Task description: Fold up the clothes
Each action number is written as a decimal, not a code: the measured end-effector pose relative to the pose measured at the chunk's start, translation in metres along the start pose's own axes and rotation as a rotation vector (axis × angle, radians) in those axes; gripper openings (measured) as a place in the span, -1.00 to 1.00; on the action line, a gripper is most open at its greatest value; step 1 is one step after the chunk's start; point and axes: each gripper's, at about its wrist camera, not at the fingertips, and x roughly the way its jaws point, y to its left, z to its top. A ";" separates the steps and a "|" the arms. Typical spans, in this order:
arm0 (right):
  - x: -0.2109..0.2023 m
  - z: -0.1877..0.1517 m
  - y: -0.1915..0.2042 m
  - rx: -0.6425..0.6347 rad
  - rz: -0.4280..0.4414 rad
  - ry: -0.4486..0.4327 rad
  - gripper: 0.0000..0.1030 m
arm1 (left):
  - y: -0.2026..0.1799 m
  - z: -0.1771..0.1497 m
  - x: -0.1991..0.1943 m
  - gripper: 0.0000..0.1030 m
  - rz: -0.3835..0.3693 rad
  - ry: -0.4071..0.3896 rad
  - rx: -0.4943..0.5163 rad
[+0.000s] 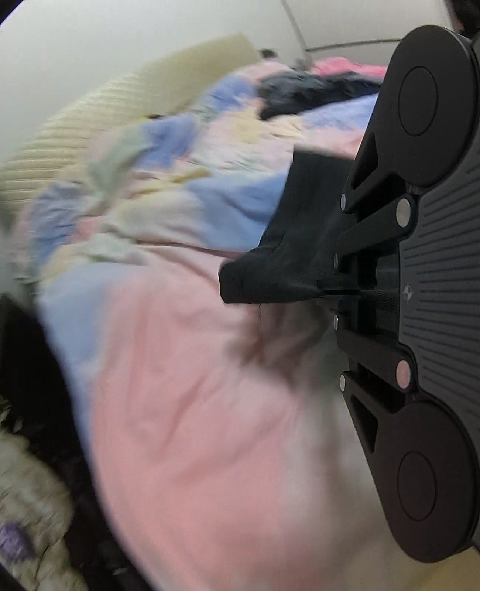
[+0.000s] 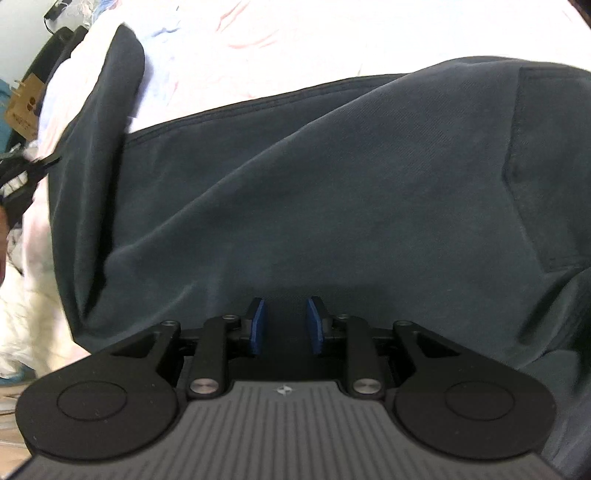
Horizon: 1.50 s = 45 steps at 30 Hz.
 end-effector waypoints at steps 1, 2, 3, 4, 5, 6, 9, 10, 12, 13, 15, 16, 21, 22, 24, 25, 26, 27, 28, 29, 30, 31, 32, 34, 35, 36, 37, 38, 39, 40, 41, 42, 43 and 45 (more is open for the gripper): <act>0.000 -0.001 0.004 -0.008 0.004 0.002 -0.45 | 0.003 0.000 -0.017 -0.97 -0.003 -0.031 -0.010; 0.000 -0.002 0.007 -0.017 0.007 0.004 -0.45 | 0.007 -0.001 -0.036 -0.97 -0.001 -0.059 -0.020; 0.000 -0.004 0.011 -0.024 0.012 0.005 -0.45 | 0.012 -0.003 -0.054 -0.97 0.000 -0.084 -0.035; -0.001 -0.007 0.015 -0.032 0.019 0.007 -0.45 | 0.019 -0.007 -0.073 -0.97 -0.001 -0.107 -0.056; -0.002 -0.010 0.018 -0.040 0.031 0.008 -0.45 | 0.026 -0.010 -0.092 -0.97 -0.001 -0.128 -0.079; -0.003 -0.014 0.022 -0.048 0.044 0.010 -0.45 | 0.035 -0.014 -0.111 -0.97 0.002 -0.149 -0.108; -0.010 -0.026 0.032 -0.067 0.059 0.011 -0.45 | 0.067 -0.025 -0.167 -0.97 0.018 -0.211 -0.217; -0.014 -0.031 0.036 -0.071 0.063 0.010 -0.45 | 0.080 -0.030 -0.184 -0.97 0.023 -0.229 -0.258; -0.023 -0.040 0.038 -0.084 0.070 0.007 -0.45 | 0.102 -0.038 -0.211 -0.97 0.032 -0.250 -0.322; -0.027 -0.043 0.039 -0.086 0.069 0.005 -0.45 | 0.113 -0.043 -0.223 -0.97 0.037 -0.256 -0.346; -0.034 -0.050 0.040 -0.090 0.065 0.001 -0.45 | 0.129 -0.053 -0.238 -0.97 0.050 -0.256 -0.369; -0.038 -0.054 0.041 -0.091 0.060 0.005 -0.45 | 0.136 -0.058 -0.245 -0.97 0.048 -0.258 -0.382; -0.054 -0.066 0.051 -0.129 0.025 -0.002 -0.45 | 0.173 -0.088 -0.271 -0.97 0.048 -0.253 -0.458; -0.058 -0.069 0.054 -0.138 0.018 -0.004 -0.45 | 0.181 -0.094 -0.272 -0.97 0.045 -0.248 -0.480; -0.062 -0.069 0.060 -0.155 0.005 -0.007 -0.45 | 0.196 -0.103 -0.270 -0.97 0.047 -0.232 -0.512; -0.061 -0.071 0.066 -0.166 -0.004 -0.008 -0.45 | 0.202 -0.108 -0.268 -0.96 0.044 -0.221 -0.530; -0.065 -0.074 0.067 -0.174 -0.012 -0.009 -0.45 | 0.209 -0.112 -0.266 -0.96 0.040 -0.213 -0.544; -0.068 -0.076 0.070 -0.181 -0.021 -0.010 -0.45 | 0.215 -0.116 -0.264 -0.96 0.037 -0.205 -0.559; -0.071 -0.079 0.072 -0.183 -0.028 -0.011 -0.45 | 0.222 -0.120 -0.262 -0.95 0.033 -0.198 -0.573; -0.073 -0.082 0.074 -0.184 -0.035 -0.011 -0.45 | 0.228 -0.124 -0.260 -0.95 0.031 -0.189 -0.587; -0.075 -0.085 0.076 -0.185 -0.042 -0.012 -0.44 | 0.235 -0.127 -0.257 -0.94 0.033 -0.178 -0.596; -0.079 -0.090 0.076 -0.183 -0.050 -0.014 -0.44 | 0.242 -0.130 -0.254 -0.93 0.033 -0.168 -0.607; -0.083 -0.096 0.076 -0.181 -0.058 -0.016 -0.44 | 0.248 -0.132 -0.252 -0.93 0.028 -0.162 -0.628; -0.087 -0.108 0.077 -0.174 -0.084 -0.015 -0.44 | 0.260 -0.135 -0.252 -0.79 0.031 -0.161 -0.666; -0.092 -0.115 0.076 -0.166 -0.095 -0.018 -0.44 | 0.266 -0.137 -0.252 -0.66 0.029 -0.155 -0.683; -0.095 -0.120 0.076 -0.153 -0.102 -0.024 -0.44 | 0.273 -0.138 -0.251 -0.37 0.029 -0.142 -0.713; -0.098 -0.124 0.077 -0.138 -0.108 -0.030 -0.44 | 0.281 -0.139 -0.250 -0.18 0.026 -0.130 -0.752; -0.101 -0.128 0.077 -0.124 -0.115 -0.036 -0.44 | 0.288 -0.140 -0.249 -0.18 0.019 -0.127 -0.781; -0.105 -0.133 0.077 -0.113 -0.121 -0.043 -0.43 | 0.293 -0.139 -0.248 -0.16 0.007 -0.131 -0.799; -0.110 -0.138 0.078 -0.104 -0.128 -0.052 -0.43 | 0.296 -0.137 -0.247 -0.13 0.000 -0.131 -0.811; -0.114 -0.143 0.079 -0.096 -0.136 -0.060 -0.43 | 0.299 -0.134 -0.245 -0.10 -0.007 -0.127 -0.817; -0.118 -0.148 0.080 -0.089 -0.144 -0.067 -0.42 | 0.300 -0.130 -0.242 -0.04 -0.016 -0.122 -0.815; -0.121 -0.153 0.080 -0.083 -0.152 -0.074 -0.41 | 0.300 -0.124 -0.237 -0.01 -0.029 -0.115 -0.804; -0.126 -0.166 0.080 -0.074 -0.191 -0.079 -0.40 | 0.299 -0.116 -0.229 -0.01 -0.048 -0.091 -0.765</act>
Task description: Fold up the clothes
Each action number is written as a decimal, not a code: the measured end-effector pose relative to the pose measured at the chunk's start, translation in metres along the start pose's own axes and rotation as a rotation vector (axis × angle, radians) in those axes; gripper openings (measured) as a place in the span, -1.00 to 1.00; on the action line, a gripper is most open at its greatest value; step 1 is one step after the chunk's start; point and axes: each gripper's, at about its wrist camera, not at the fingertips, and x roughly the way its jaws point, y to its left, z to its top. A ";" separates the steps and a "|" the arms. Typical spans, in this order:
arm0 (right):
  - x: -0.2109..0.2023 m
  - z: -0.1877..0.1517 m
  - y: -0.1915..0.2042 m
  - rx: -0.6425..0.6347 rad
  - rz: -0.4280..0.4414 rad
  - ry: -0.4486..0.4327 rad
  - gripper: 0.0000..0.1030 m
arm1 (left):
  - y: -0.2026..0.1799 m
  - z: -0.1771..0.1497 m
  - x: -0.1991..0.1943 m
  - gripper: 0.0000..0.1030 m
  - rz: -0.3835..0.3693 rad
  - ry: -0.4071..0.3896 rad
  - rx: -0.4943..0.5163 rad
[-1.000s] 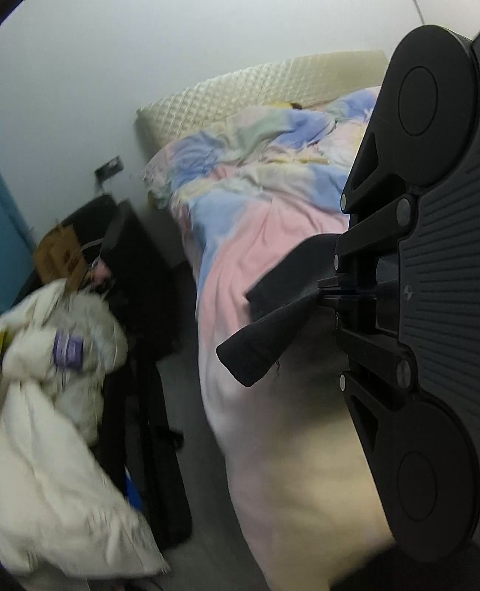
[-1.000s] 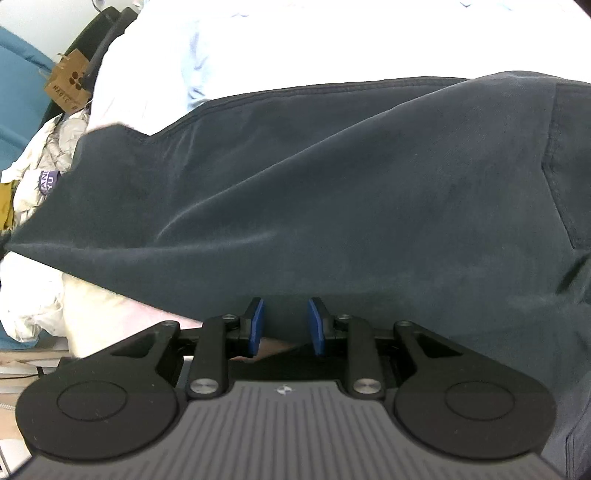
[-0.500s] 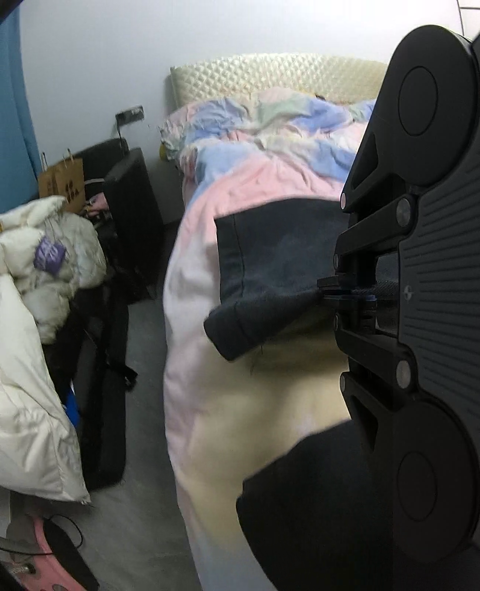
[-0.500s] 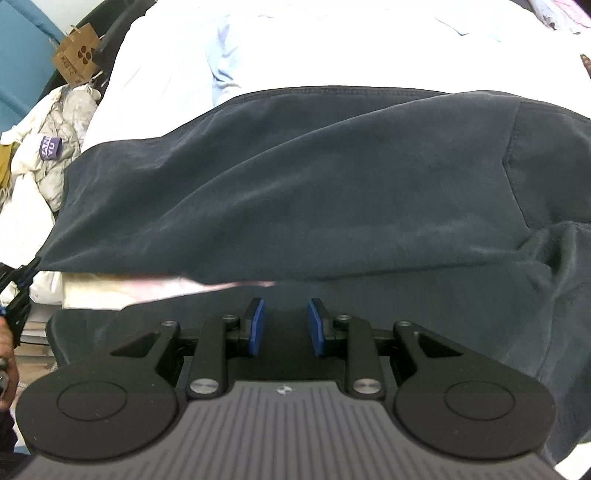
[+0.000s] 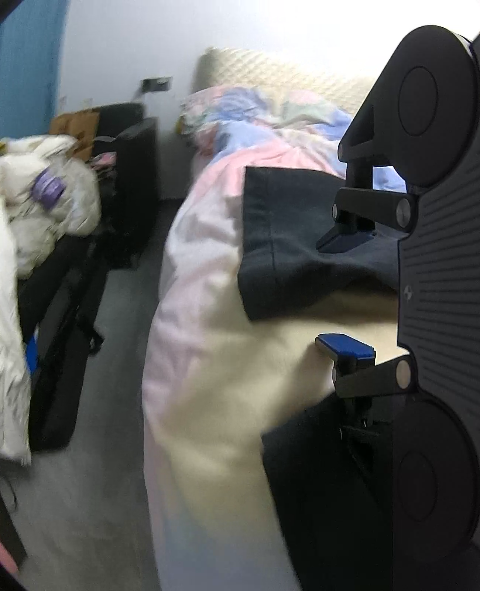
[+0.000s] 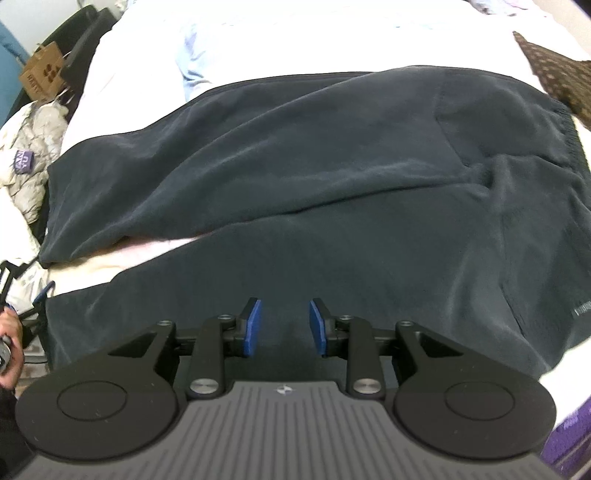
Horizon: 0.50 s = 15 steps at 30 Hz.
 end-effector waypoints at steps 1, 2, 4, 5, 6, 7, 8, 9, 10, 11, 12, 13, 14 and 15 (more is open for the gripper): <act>-0.004 -0.007 0.000 -0.004 -0.013 0.002 -0.39 | -0.003 0.003 0.005 -0.01 -0.010 0.019 0.010; -0.008 -0.014 0.001 -0.009 -0.025 0.004 -0.39 | -0.005 0.005 0.009 -0.01 -0.019 0.038 0.020; -0.013 -0.028 0.001 -0.009 -0.039 0.006 -0.39 | -0.010 0.011 0.019 0.00 -0.027 0.064 0.043; -0.013 -0.034 0.001 0.002 -0.047 0.003 -0.39 | -0.013 0.013 0.025 0.01 -0.014 0.074 0.052; -0.014 -0.040 0.000 0.015 -0.056 -0.002 -0.39 | -0.015 0.016 0.031 0.00 0.000 0.083 0.062; -0.016 -0.047 -0.001 0.029 -0.060 -0.005 -0.39 | -0.017 0.018 0.036 -0.05 0.012 0.092 0.071; -0.017 -0.054 -0.001 0.043 -0.063 -0.008 -0.39 | -0.020 0.020 0.041 -0.06 0.019 0.099 0.084; -0.019 -0.061 0.000 0.052 -0.063 -0.009 -0.39 | -0.024 0.022 0.044 -0.28 0.028 0.102 0.102; -0.021 -0.065 0.000 0.055 -0.064 -0.011 -0.39 | -0.026 0.024 0.046 -0.63 0.042 0.102 0.110; -0.023 -0.070 0.000 0.057 -0.066 -0.014 -0.38 | -0.027 0.026 0.047 -0.79 0.054 0.102 0.114; -0.025 -0.075 0.001 0.059 -0.067 -0.017 -0.38 | -0.027 0.028 0.046 -0.91 0.050 0.102 0.105; -0.027 -0.077 0.000 0.070 -0.064 -0.025 -0.38 | -0.029 0.028 0.041 -0.92 0.044 0.092 0.115; -0.029 -0.079 -0.002 0.082 -0.060 -0.035 -0.38 | -0.034 0.027 0.036 -0.93 0.038 0.083 0.139; -0.032 -0.081 -0.003 0.094 -0.056 -0.044 -0.38 | -0.038 0.026 0.030 -0.93 0.032 0.073 0.163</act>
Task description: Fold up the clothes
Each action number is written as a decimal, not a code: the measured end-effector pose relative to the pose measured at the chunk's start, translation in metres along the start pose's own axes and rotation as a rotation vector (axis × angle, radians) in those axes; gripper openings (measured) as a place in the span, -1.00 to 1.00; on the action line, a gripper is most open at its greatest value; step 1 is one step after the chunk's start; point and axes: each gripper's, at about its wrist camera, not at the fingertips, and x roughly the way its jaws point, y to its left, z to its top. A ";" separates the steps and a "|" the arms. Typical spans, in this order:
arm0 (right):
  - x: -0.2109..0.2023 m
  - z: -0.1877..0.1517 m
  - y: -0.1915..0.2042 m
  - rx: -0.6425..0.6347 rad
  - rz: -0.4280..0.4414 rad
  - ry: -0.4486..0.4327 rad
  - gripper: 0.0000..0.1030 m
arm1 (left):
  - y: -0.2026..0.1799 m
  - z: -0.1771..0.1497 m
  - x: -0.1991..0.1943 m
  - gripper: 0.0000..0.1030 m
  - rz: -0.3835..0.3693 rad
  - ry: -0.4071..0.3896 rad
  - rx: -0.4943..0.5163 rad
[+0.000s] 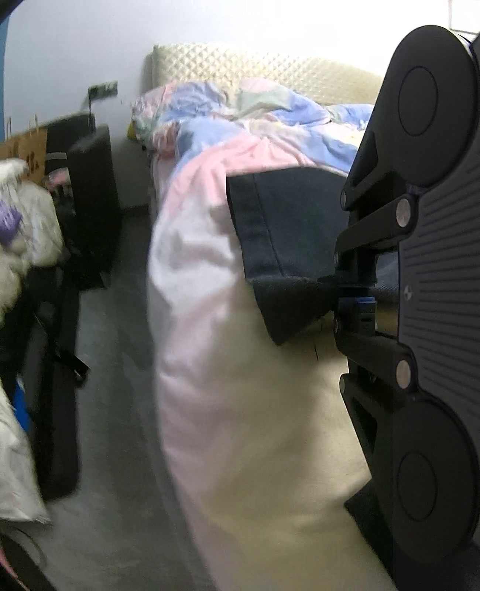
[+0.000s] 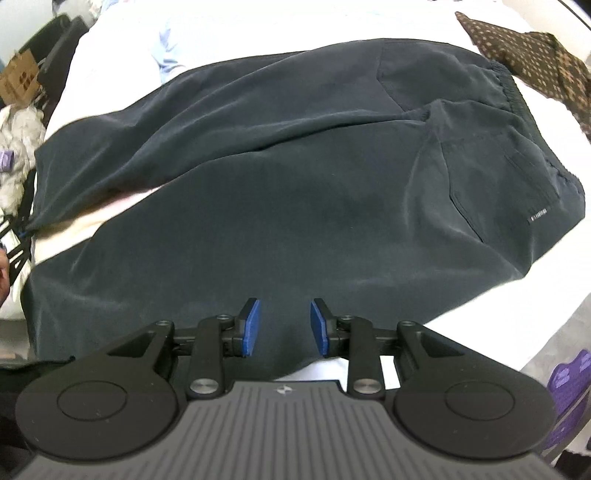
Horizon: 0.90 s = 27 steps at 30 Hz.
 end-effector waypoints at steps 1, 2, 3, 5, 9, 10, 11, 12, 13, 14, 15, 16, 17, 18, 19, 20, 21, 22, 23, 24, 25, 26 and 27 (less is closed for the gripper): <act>-0.003 0.000 -0.002 0.009 0.008 -0.011 -0.38 | -0.004 -0.001 -0.006 -0.93 -0.005 -0.009 0.021; -0.005 0.000 -0.004 0.017 0.017 -0.023 -0.38 | -0.006 -0.003 -0.013 -0.93 -0.011 -0.015 0.027; -0.007 0.001 -0.005 0.023 0.023 -0.036 -0.38 | -0.009 -0.005 -0.020 -0.94 -0.022 -0.022 0.029; -0.008 0.005 -0.009 0.029 0.027 -0.053 -0.38 | -0.014 -0.008 -0.035 -0.94 -0.042 -0.036 0.032; -0.011 0.015 -0.012 0.026 0.034 -0.077 -0.38 | -0.017 -0.014 -0.068 -0.94 -0.053 -0.064 0.032; -0.012 0.017 -0.012 0.024 0.036 -0.082 -0.38 | -0.012 -0.016 -0.076 -0.94 -0.045 -0.071 0.019; -0.013 0.018 -0.012 0.022 0.038 -0.088 -0.38 | -0.004 -0.017 -0.081 -0.94 -0.032 -0.075 0.008; -0.013 0.019 -0.013 0.020 0.034 -0.093 -0.38 | 0.006 -0.018 -0.082 -0.94 -0.014 -0.072 -0.009; -0.014 0.020 -0.014 0.019 0.030 -0.097 -0.38 | 0.015 -0.020 -0.082 -0.94 0.007 -0.067 -0.023; -0.013 0.020 -0.016 0.020 0.028 -0.098 -0.38 | 0.024 -0.022 -0.080 -0.93 0.034 -0.058 -0.029; -0.013 0.020 -0.019 0.023 0.029 -0.097 -0.38 | 0.032 -0.025 -0.077 -0.93 0.057 -0.049 -0.025; -0.012 0.019 -0.021 0.025 0.027 -0.097 -0.38 | 0.039 -0.028 -0.075 -0.92 0.072 -0.042 -0.022; -0.012 0.018 -0.023 0.026 0.021 -0.098 -0.38 | 0.044 -0.030 -0.073 -0.92 0.084 -0.037 -0.021; -0.012 0.016 -0.025 0.029 0.015 -0.100 -0.38 | 0.047 -0.032 -0.074 -0.90 0.083 -0.041 -0.026; -0.014 0.014 -0.028 0.032 0.014 -0.104 -0.38 | 0.049 -0.034 -0.076 -0.88 0.082 -0.045 -0.029; -0.017 0.013 -0.031 0.035 0.015 -0.107 -0.38 | 0.049 -0.036 -0.079 -0.86 0.086 -0.050 -0.026; -0.019 0.010 -0.035 0.041 0.016 -0.113 -0.38 | 0.048 -0.037 -0.081 -0.85 0.085 -0.052 -0.028; -0.021 0.009 -0.041 0.049 0.016 -0.118 -0.37 | 0.048 -0.038 -0.084 -0.83 0.082 -0.055 -0.032; -0.023 0.008 -0.047 0.057 0.017 -0.123 -0.34 | 0.049 -0.040 -0.088 -0.79 0.075 -0.058 -0.045; -0.024 0.006 -0.052 0.065 0.018 -0.127 -0.32 | 0.051 -0.042 -0.094 -0.63 0.067 -0.065 -0.060; -0.025 0.006 -0.058 0.070 0.018 -0.129 -0.32 | 0.054 -0.046 -0.102 -0.52 0.059 -0.076 -0.069; -0.026 0.006 -0.067 0.078 0.021 -0.134 -0.32 | 0.054 -0.050 -0.109 -0.50 0.059 -0.085 -0.065; -0.027 0.007 -0.076 0.087 0.026 -0.138 -0.31 | 0.054 -0.056 -0.117 -0.49 0.062 -0.088 -0.058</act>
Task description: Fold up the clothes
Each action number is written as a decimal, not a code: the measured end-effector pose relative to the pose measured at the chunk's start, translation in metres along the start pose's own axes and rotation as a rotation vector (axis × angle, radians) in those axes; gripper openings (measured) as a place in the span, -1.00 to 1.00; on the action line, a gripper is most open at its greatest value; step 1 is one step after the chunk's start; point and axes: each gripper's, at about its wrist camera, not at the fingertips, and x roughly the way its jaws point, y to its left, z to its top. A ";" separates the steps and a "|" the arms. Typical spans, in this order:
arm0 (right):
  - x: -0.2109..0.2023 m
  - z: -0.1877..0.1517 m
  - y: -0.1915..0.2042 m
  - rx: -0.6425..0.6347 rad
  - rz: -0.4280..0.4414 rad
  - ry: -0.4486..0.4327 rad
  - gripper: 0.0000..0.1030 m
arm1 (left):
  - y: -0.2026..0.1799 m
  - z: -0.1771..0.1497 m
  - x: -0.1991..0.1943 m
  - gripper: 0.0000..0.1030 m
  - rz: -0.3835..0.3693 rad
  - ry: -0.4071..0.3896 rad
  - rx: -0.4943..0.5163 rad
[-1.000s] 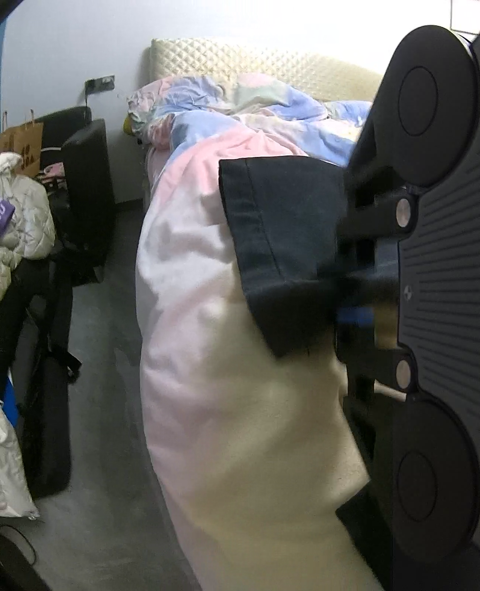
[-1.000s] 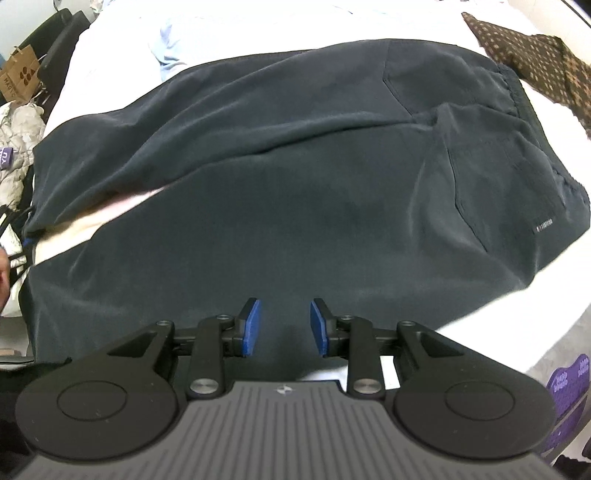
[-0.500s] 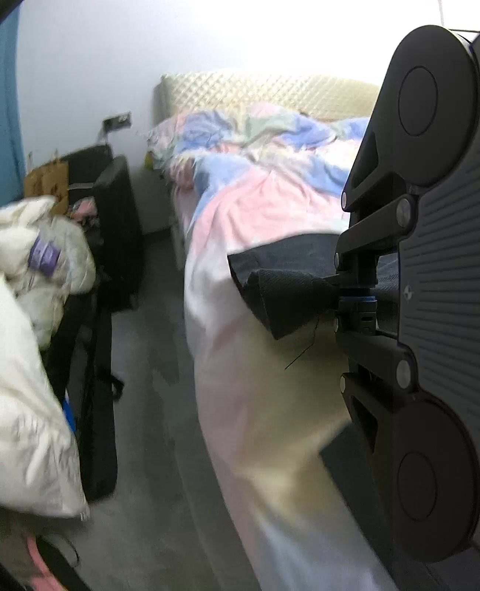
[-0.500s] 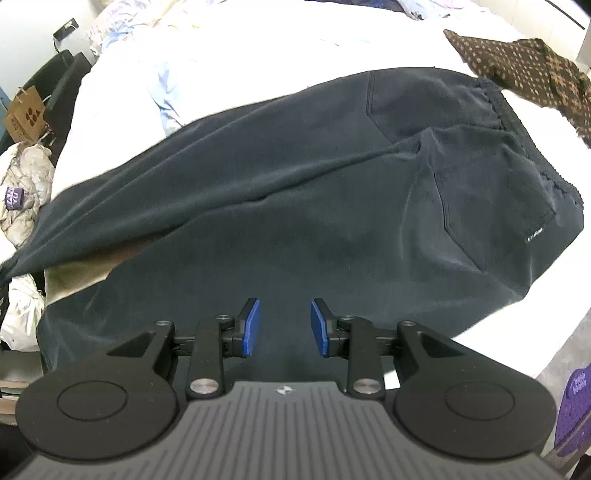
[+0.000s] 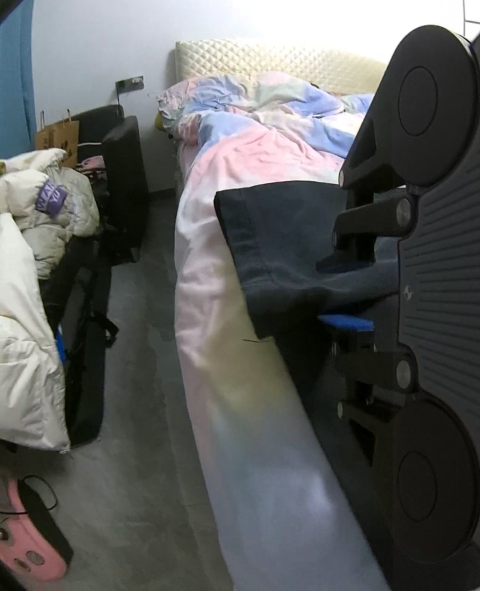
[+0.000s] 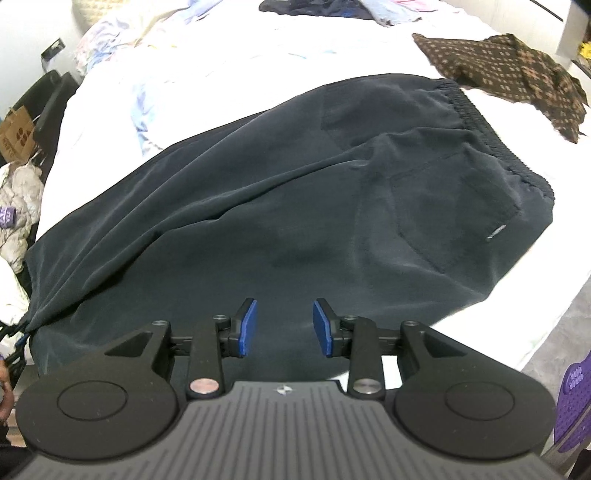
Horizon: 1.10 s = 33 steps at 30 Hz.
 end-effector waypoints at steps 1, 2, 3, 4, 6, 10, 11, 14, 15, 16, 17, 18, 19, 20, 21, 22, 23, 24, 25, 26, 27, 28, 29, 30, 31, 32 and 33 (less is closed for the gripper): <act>0.000 0.003 -0.010 0.011 0.004 -0.005 -0.31 | 0.002 -0.008 -0.008 -0.46 -0.002 -0.003 0.004; 0.000 0.006 -0.020 0.021 0.007 -0.010 -0.30 | 0.003 -0.016 -0.016 -0.42 -0.002 -0.007 0.008; 0.001 0.009 -0.029 0.032 0.010 -0.014 -0.29 | 0.005 -0.024 -0.024 -0.31 0.003 -0.014 0.009; 0.003 0.012 -0.041 0.044 0.014 -0.018 -0.29 | 0.006 -0.032 -0.032 -0.23 0.008 -0.022 0.010; 0.005 0.021 -0.068 0.069 0.022 -0.028 -0.24 | 0.008 -0.050 -0.049 -0.12 0.014 -0.037 0.017; 0.008 0.037 -0.138 0.190 0.044 -0.047 -0.18 | 0.013 -0.093 -0.085 0.12 0.052 -0.089 0.003; 0.009 0.040 -0.158 0.235 0.049 -0.055 -0.18 | 0.015 -0.104 -0.093 0.14 0.056 -0.103 -0.009; 0.014 0.050 -0.224 0.380 0.053 -0.080 -0.12 | 0.022 -0.136 -0.117 0.34 0.080 -0.147 -0.048; 0.016 0.052 -0.243 0.423 0.054 -0.082 -0.11 | 0.024 -0.146 -0.125 0.46 0.090 -0.163 -0.060; 0.019 0.054 -0.264 0.468 0.059 -0.080 -0.09 | 0.025 -0.156 -0.133 0.58 0.099 -0.182 -0.073; 0.021 0.055 -0.279 0.490 0.066 -0.078 -0.09 | 0.026 -0.164 -0.138 0.59 0.104 -0.197 -0.083; 0.024 0.057 -0.292 0.508 0.073 -0.076 -0.08 | 0.026 -0.172 -0.144 0.59 0.110 -0.210 -0.093; 0.026 0.059 -0.306 0.513 0.077 -0.072 -0.05 | 0.026 -0.180 -0.148 0.60 0.118 -0.216 -0.102; 0.030 0.061 -0.316 0.519 0.076 -0.065 -0.01 | 0.026 -0.187 -0.152 0.60 0.125 -0.219 -0.111; 0.034 0.063 -0.326 0.525 0.073 -0.058 0.05 | 0.026 -0.195 -0.157 0.61 0.130 -0.222 -0.118; 0.038 0.063 -0.337 0.542 0.076 -0.048 0.07 | 0.026 -0.202 -0.163 0.64 0.137 -0.227 -0.128; 0.043 0.064 -0.348 0.561 0.080 -0.038 0.12 | 0.026 -0.209 -0.168 0.66 0.143 -0.232 -0.137; 0.049 0.063 -0.360 0.588 0.083 -0.029 0.17 | 0.025 -0.216 -0.173 0.68 0.150 -0.236 -0.146; 0.054 0.060 -0.368 0.620 0.084 -0.022 0.20 | 0.026 -0.221 -0.178 0.69 0.156 -0.241 -0.157; 0.059 0.058 -0.377 0.653 0.086 -0.016 0.25 | 0.026 -0.225 -0.184 0.69 0.161 -0.248 -0.173; 0.064 0.055 -0.385 0.686 0.087 -0.010 0.33 | 0.027 -0.227 -0.190 0.69 0.165 -0.255 -0.193; 0.072 0.052 -0.393 0.729 0.090 -0.003 0.34 | 0.027 -0.229 -0.196 0.69 0.168 -0.262 -0.213; 0.079 0.051 -0.399 0.763 0.103 0.001 0.34 | 0.028 -0.231 -0.203 0.69 0.173 -0.271 -0.233; 0.087 0.049 -0.404 0.802 0.122 0.002 0.34 | 0.029 -0.231 -0.214 0.69 0.180 -0.289 -0.254; 0.093 0.047 -0.407 0.838 0.137 -0.001 0.34 | 0.029 -0.230 -0.225 0.69 0.186 -0.307 -0.276; 0.099 0.047 -0.410 0.869 0.151 -0.005 0.34 | 0.029 -0.228 -0.232 0.69 0.183 -0.325 -0.297; 0.106 0.046 -0.412 0.899 0.167 -0.011 0.34 | 0.030 -0.226 -0.239 0.69 0.176 -0.337 -0.318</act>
